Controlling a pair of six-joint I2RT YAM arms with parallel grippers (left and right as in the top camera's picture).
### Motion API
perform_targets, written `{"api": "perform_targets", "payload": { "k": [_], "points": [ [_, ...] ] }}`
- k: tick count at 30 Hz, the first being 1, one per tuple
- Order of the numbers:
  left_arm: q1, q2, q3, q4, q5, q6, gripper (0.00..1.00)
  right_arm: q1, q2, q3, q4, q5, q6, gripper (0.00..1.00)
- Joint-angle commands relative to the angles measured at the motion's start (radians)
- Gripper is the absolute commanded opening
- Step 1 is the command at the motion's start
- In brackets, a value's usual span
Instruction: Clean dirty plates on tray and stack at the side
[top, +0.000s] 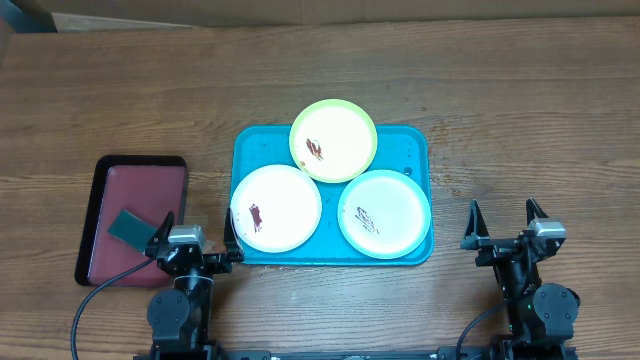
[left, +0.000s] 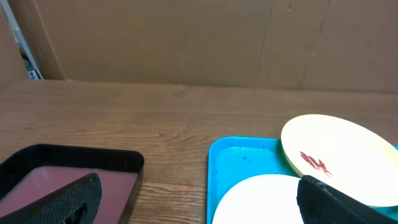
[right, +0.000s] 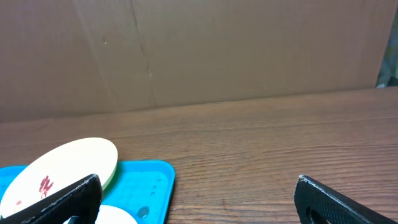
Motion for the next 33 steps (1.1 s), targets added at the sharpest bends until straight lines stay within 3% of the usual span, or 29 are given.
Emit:
{"api": "perform_targets", "payload": {
  "k": [1,3,6,7,8,11,12,15,17,20,26,29,33],
  "points": [
    [0.005,-0.01,-0.004,0.001,0.007,0.002,1.0,-0.003,-0.01,-0.01,0.008,0.002,-0.003,1.0],
    [0.005,-0.01,-0.004,0.005,0.037,-0.033,1.0,-0.003,-0.01,-0.01,0.008,0.002,-0.003,1.0],
    [0.003,-0.01,-0.004,0.056,0.232,-0.225,1.0,-0.003,-0.01,-0.01,0.008,0.002,-0.003,1.0],
    [0.003,-0.01,-0.004,0.139,0.319,-0.336,1.0,-0.003,-0.01,-0.01,0.008,0.002,-0.003,1.0],
    [0.003,-0.01,-0.004,0.21,0.336,-0.374,1.0,-0.003,-0.01,-0.01,0.008,0.002,-0.003,1.0],
    [0.005,-0.01,-0.004,0.43,0.336,-0.352,1.0,-0.003,-0.01,-0.01,0.008,0.002,-0.003,1.0],
    [0.005,-0.01,-0.004,0.581,0.336,-0.259,1.0,-0.003,-0.01,-0.01,0.008,0.002,-0.003,1.0],
    [0.005,-0.01,0.034,0.673,0.276,-0.172,1.0,-0.003,-0.01,-0.01,0.008,0.002,-0.003,1.0],
    [0.005,-0.006,0.104,0.568,0.193,-0.128,1.0,-0.003,-0.01,-0.01,0.008,0.002,-0.003,1.0],
    [0.005,0.053,0.283,0.249,0.052,-0.023,1.0,-0.003,-0.01,-0.01,0.008,0.002,-0.003,1.0],
    [0.005,0.389,0.685,-0.334,-0.249,0.043,1.0,-0.003,-0.01,-0.01,0.008,0.002,-0.003,1.0],
    [0.005,0.54,0.813,-0.48,-0.245,0.042,1.0,-0.003,-0.01,-0.01,0.008,0.002,-0.003,1.0],
    [0.005,0.686,0.879,-0.526,-0.173,0.025,1.0,-0.003,-0.01,-0.01,0.008,0.002,-0.003,1.0]
  ]
}}
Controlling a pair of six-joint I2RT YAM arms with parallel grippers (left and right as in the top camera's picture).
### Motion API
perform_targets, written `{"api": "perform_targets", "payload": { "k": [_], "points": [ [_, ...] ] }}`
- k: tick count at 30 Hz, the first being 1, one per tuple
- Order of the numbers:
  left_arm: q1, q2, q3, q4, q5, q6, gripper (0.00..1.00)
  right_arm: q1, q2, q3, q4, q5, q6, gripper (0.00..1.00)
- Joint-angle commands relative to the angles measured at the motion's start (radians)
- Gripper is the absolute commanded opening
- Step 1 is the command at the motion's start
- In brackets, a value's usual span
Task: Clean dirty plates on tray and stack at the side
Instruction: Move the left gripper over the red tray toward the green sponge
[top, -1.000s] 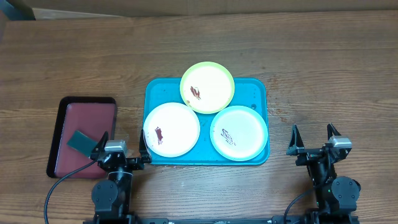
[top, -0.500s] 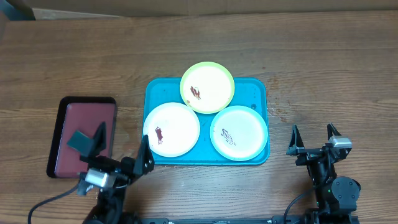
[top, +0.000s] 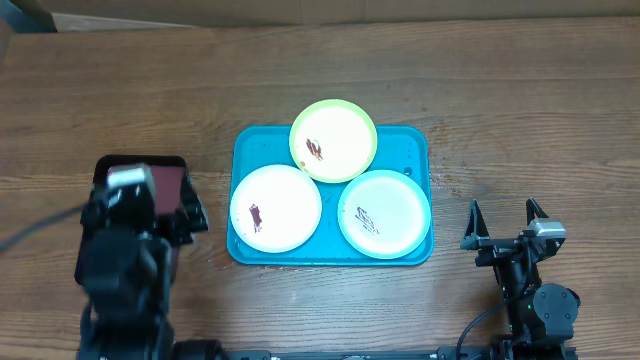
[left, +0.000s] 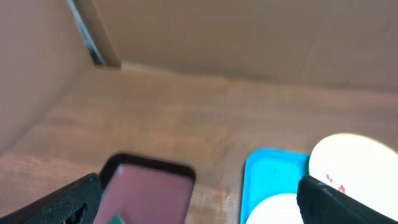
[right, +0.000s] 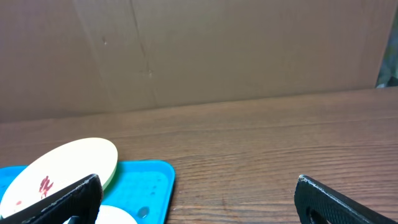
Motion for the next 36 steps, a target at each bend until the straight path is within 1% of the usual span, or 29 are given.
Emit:
{"api": "perform_targets", "payload": {
  "k": [1,2,3,4,5,6,9,10,11,13,16,18,20,22,25,27,29,31,34,36],
  "points": [
    [0.005,0.109,0.047,-0.005,0.006,0.019,1.0,-0.003,-0.009,-0.01,0.007,0.002,-0.004,1.0],
    [0.008,0.132,0.048,0.006,-0.005,0.007,1.0,-0.003,-0.009,-0.01,0.007,0.002,-0.004,1.0],
    [0.015,0.154,0.051,0.009,-0.052,-0.056,1.0,-0.003,-0.009,-0.01,0.007,0.002,-0.004,1.0],
    [0.028,0.17,0.057,0.003,-0.103,-0.138,1.0,-0.003,-0.009,-0.01,0.007,0.002,-0.004,1.0],
    [0.053,0.189,0.065,-0.014,-0.156,-0.257,1.0,-0.003,-0.009,-0.01,0.007,0.002,-0.004,1.0],
    [0.081,0.202,0.071,-0.028,-0.177,-0.328,1.0,-0.003,-0.009,-0.01,0.007,0.002,-0.004,1.0],
    [0.203,0.238,0.074,-0.042,-0.162,-0.488,1.0,-0.003,-0.009,-0.01,0.007,0.002,-0.004,1.0],
    [0.261,0.253,0.074,-0.05,-0.136,-0.54,1.0,-0.003,-0.009,-0.01,0.007,0.002,-0.004,1.0],
    [0.292,0.261,0.074,-0.056,-0.117,-0.566,1.0,-0.003,-0.009,-0.01,0.007,0.002,-0.004,1.0],
    [0.388,0.289,0.074,-0.058,-0.021,-0.628,1.0,-0.003,-0.009,-0.01,0.007,0.002,-0.004,1.0],
    [0.47,0.324,0.074,-0.058,0.099,-0.654,1.0,-0.003,-0.009,-0.01,0.007,0.002,-0.004,1.0],
    [0.502,0.345,0.074,-0.087,0.152,-0.625,1.0,-0.003,-0.009,-0.01,0.007,0.002,-0.004,1.0],
    [0.529,0.373,0.074,-0.085,0.166,-0.598,1.0,-0.003,-0.009,-0.01,0.007,0.002,-0.004,1.0],
    [0.59,0.425,0.082,-0.079,0.286,-0.571,1.0,-0.003,-0.009,-0.01,0.007,0.002,-0.004,1.0],
    [0.692,0.538,0.117,-0.086,0.507,-0.514,1.0,-0.003,-0.009,-0.01,0.007,0.002,-0.004,1.0],
    [0.739,0.622,0.126,-0.084,0.581,-0.511,1.0,-0.003,-0.009,-0.01,0.007,0.002,-0.004,1.0],
    [0.761,0.697,0.126,-0.086,0.587,-0.497,1.0,-0.003,-0.009,-0.01,0.007,0.002,-0.004,1.0],
    [0.764,0.764,0.126,-0.098,0.557,-0.486,1.0,-0.003,-0.009,-0.01,0.007,0.002,-0.004,1.0],
    [0.743,0.826,0.126,-0.113,0.478,-0.492,1.0,-0.003,-0.009,-0.01,0.007,0.002,-0.004,1.0],
    [0.723,0.85,0.126,-0.117,0.391,-0.517,1.0,-0.003,-0.009,-0.01,0.007,0.002,-0.004,1.0]
  ]
}}
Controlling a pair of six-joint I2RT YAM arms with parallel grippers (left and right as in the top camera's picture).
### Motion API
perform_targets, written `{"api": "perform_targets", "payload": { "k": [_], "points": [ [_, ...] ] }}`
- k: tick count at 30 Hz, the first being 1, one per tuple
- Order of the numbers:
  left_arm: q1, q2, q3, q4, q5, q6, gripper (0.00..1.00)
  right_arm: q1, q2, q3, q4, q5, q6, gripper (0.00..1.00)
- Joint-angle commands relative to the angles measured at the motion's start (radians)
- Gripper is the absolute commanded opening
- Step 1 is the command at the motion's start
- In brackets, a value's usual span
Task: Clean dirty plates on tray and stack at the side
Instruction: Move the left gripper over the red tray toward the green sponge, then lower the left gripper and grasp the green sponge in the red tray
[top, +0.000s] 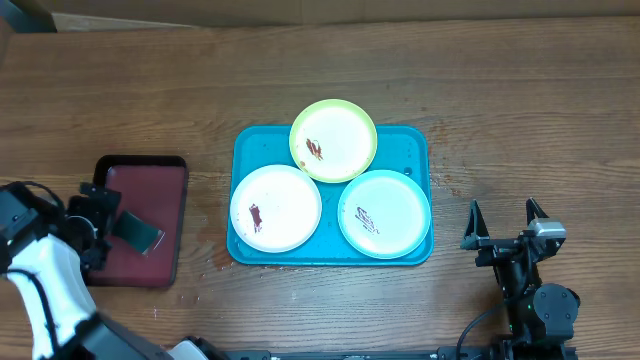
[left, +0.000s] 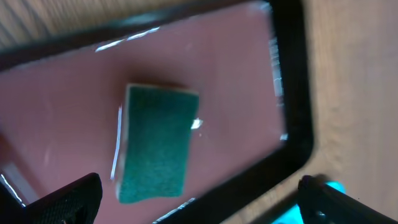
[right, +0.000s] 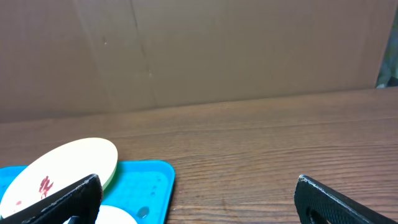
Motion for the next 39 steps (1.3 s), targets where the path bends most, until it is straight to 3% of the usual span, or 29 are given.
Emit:
{"api": "perform_targets", "payload": {
  "k": [1,5,8,13,24,31,32,35,36,39],
  "points": [
    [-0.038,0.032,0.016,-0.018,-0.137,-0.018,1.0,-0.003,-0.009,-0.01,0.008,0.002,-0.003,1.0],
    [-0.109,0.035,0.016,-0.053,-0.389,-0.092,1.0,-0.003,-0.009,-0.01,0.008,0.002,-0.003,1.0],
    [-0.159,0.034,0.016,-0.057,-0.484,-0.122,1.0,-0.003,-0.009,-0.01,0.008,0.002,-0.003,1.0],
    [-0.233,0.069,0.014,0.0,-0.459,-0.121,1.0,-0.003,-0.009,-0.01,0.008,0.002,-0.003,1.0],
    [-0.208,0.296,0.014,0.011,-0.386,-0.118,1.0,-0.003,-0.009,-0.01,0.008,0.002,-0.003,1.0],
    [-0.207,0.341,0.014,0.05,-0.373,-0.072,1.0,-0.003,-0.009,-0.01,0.008,0.002,-0.003,1.0],
    [-0.206,0.343,0.014,0.056,-0.361,-0.059,0.96,-0.003,-0.009,-0.01,0.008,0.002,-0.003,1.0],
    [-0.206,0.354,0.014,0.061,-0.299,-0.025,0.64,-0.003,-0.009,-0.01,0.008,0.002,-0.003,1.0],
    [-0.207,0.365,0.014,0.05,-0.254,-0.016,0.48,-0.003,-0.009,-0.01,0.008,0.002,-0.003,1.0],
    [-0.207,0.381,0.014,0.042,-0.224,-0.016,0.15,-0.003,-0.009,-0.01,0.008,0.002,-0.003,1.0]
  ]
}}
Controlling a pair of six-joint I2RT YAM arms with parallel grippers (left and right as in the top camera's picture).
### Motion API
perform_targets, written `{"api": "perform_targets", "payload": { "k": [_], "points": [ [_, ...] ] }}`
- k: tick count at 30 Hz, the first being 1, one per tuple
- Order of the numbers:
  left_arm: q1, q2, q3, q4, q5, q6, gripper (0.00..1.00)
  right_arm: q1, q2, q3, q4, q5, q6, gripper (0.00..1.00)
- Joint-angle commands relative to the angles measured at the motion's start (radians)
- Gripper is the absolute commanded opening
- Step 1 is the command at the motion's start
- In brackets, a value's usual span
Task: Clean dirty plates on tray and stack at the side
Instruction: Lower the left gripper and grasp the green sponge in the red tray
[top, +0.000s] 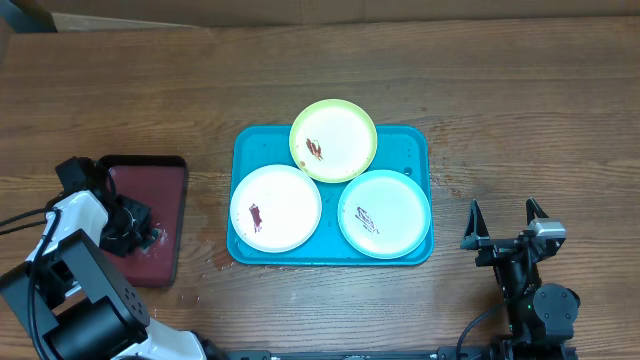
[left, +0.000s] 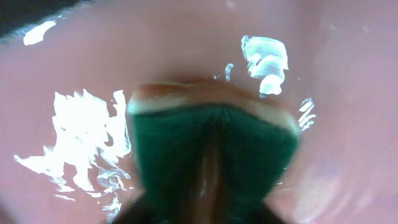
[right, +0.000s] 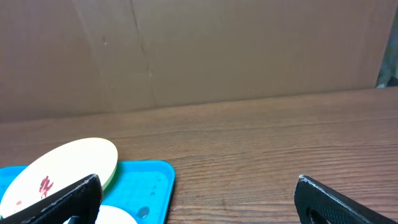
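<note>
Three stained plates lie on the blue tray (top: 415, 150): a yellow-green plate (top: 333, 140) at the back, a white plate (top: 275, 207) front left, a pale mint plate (top: 384, 213) front right. My left gripper (top: 135, 232) is down in the dark red tray (top: 168, 195) at the left. Its wrist view is filled by the green sponge (left: 211, 143), creased down the middle, with the left gripper (left: 208, 208) shut on it. My right gripper (top: 505, 222) rests open right of the blue tray, and the right gripper (right: 199, 208) holds nothing.
The wet pink floor (left: 348, 124) of the red tray surrounds the sponge. Brown cardboard walls (right: 249, 50) stand behind the wooden table (top: 520, 100). The yellow-green plate (right: 62, 165) and a corner of the blue tray (right: 149, 180) show in the right wrist view.
My left gripper has dropped from above the red tray onto the sponge and shut on it, creasing it. The right arm and the plates are unchanged.
Both arms first rested open at the table's front edge, the sponge lying in the red tray. The left arm then stood raised over the tray, then looked straight down at the sponge. Now it is shut on the sponge in the tray.
</note>
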Motion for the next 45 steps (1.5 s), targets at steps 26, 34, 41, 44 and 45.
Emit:
{"api": "perform_targets", "payload": {
  "k": [26,34,41,44,45],
  "points": [
    [0.003,0.066,-0.009,-0.114,0.298,0.03,0.56,-0.003,-0.009,-0.01,0.008,0.002,-0.003,1.0],
    [0.003,0.066,-0.009,-0.073,0.232,0.026,0.04,-0.003,-0.009,-0.01,0.008,0.002,-0.003,1.0],
    [0.003,0.066,-0.009,-0.062,0.147,0.023,0.75,-0.003,-0.009,-0.01,0.008,0.002,-0.003,1.0],
    [0.003,0.066,-0.009,-0.031,0.114,0.026,1.0,-0.003,-0.009,-0.01,0.008,0.002,-0.003,1.0],
    [0.004,0.066,-0.009,-0.018,0.098,0.026,1.0,-0.003,-0.009,-0.01,0.008,0.003,-0.003,1.0]
  ]
}}
